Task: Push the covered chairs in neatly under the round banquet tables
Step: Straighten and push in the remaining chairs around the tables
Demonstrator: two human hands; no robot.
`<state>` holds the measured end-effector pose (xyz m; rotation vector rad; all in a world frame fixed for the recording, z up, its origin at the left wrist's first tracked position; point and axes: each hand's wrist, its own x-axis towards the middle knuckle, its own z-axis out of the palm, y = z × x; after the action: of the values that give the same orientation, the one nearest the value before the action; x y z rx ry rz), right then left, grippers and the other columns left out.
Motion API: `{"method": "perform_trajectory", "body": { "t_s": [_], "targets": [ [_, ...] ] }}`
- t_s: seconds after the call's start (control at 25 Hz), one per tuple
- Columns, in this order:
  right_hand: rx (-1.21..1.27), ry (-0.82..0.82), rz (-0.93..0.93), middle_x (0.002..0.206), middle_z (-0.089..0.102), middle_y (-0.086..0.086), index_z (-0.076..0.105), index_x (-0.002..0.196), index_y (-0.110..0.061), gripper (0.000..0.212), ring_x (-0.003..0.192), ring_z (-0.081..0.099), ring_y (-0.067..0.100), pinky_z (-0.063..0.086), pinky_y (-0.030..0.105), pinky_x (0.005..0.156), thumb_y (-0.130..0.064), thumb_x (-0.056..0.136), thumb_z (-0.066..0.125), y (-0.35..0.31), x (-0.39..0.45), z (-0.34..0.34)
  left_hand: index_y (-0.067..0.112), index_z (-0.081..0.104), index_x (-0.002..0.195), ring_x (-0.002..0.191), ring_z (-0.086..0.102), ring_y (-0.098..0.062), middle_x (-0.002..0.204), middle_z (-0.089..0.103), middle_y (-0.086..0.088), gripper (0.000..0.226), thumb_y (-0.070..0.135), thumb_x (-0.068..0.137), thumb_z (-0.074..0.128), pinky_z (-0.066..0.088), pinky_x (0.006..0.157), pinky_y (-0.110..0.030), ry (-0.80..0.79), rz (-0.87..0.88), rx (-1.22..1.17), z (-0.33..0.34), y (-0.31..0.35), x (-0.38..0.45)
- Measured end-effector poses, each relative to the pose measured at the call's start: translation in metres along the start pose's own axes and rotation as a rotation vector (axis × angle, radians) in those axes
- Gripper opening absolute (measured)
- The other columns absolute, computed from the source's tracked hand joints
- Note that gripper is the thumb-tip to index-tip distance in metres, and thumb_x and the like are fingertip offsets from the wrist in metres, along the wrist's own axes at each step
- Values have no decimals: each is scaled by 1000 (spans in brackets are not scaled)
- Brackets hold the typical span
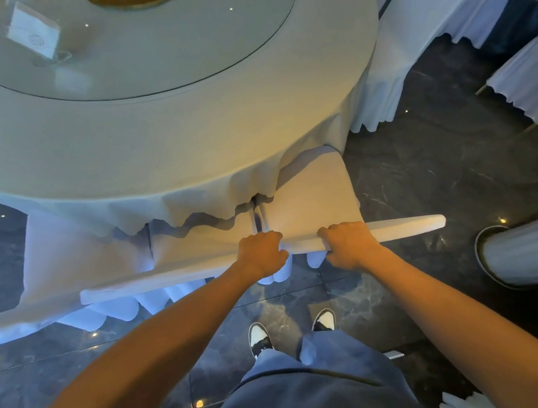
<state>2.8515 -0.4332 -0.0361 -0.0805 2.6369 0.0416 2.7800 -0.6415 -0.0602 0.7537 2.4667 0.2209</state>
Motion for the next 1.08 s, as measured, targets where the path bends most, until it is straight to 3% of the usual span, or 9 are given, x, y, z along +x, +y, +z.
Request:
{"method": "perform_trajectory", "body": {
  "t_s": [0.08,0.2,0.32,0.4,0.52,0.64,0.68,0.84,1.08],
  "targets": [
    [111,-71,-45,116,65,5,50,133,-22,47,97,60,24,50,37,85,-40,89,56,11,-2,-6,19,55,137,112,60,-31,132,61,-9,43,39,101,41,47,92,-40,-21,31,-185,-2,23,11],
    [392,-177,-97,127,62,0,51,137,-27,51,104,58,22,49,38,91,-43,89,59,43,-8,-17,15,63,124,107,59,-32,125,64,-12,42,41,102,38,47,87,-40,-77,70,-252,-6,58,38],
    [677,-246,-121,104,69,-4,69,111,-28,33,90,60,17,49,35,81,-49,87,61,91,-14,-25,15,62,130,116,56,-29,134,59,-8,45,43,101,42,45,92,-39,-171,84,-166,-10,94,70],
    [766,-308,-80,95,69,-6,73,98,-28,34,86,60,15,49,33,81,-57,87,59,132,-17,-25,17,62,131,118,55,-27,136,58,-6,43,41,98,48,45,97,-38,-244,84,-135,-8,118,93],
    [686,-393,-29,104,69,-5,73,102,-25,37,95,62,17,50,36,89,-55,89,58,211,-15,-12,19,60,131,120,54,-24,137,56,-3,44,42,93,55,44,100,-37,-311,15,-120,-4,166,133],
    [524,-448,-46,88,69,-1,74,84,-22,28,78,63,17,50,36,75,-48,85,62,290,-15,-2,18,56,134,122,52,-24,138,55,-3,46,42,94,57,41,98,-33,-336,-43,-87,-1,222,170],
    [471,-450,-45,91,70,2,74,87,-19,30,81,64,21,51,38,76,-46,84,63,315,-17,1,18,55,134,122,52,-24,138,54,-4,46,41,95,57,40,96,-32,-330,-46,-76,-3,242,182],
    [376,-436,-17,112,69,5,70,107,-15,40,99,64,26,52,44,90,-48,85,63,414,-19,-3,17,54,135,120,53,-27,136,56,-4,48,42,95,54,43,95,-37,-223,-62,1,-21,317,236],
    [359,-356,33,119,67,5,68,114,-19,41,103,63,25,52,43,92,-44,83,65,526,9,-28,17,62,123,108,59,-30,122,63,-9,42,45,94,51,48,96,-45,-28,-41,38,-60,393,327]
  ]
}}
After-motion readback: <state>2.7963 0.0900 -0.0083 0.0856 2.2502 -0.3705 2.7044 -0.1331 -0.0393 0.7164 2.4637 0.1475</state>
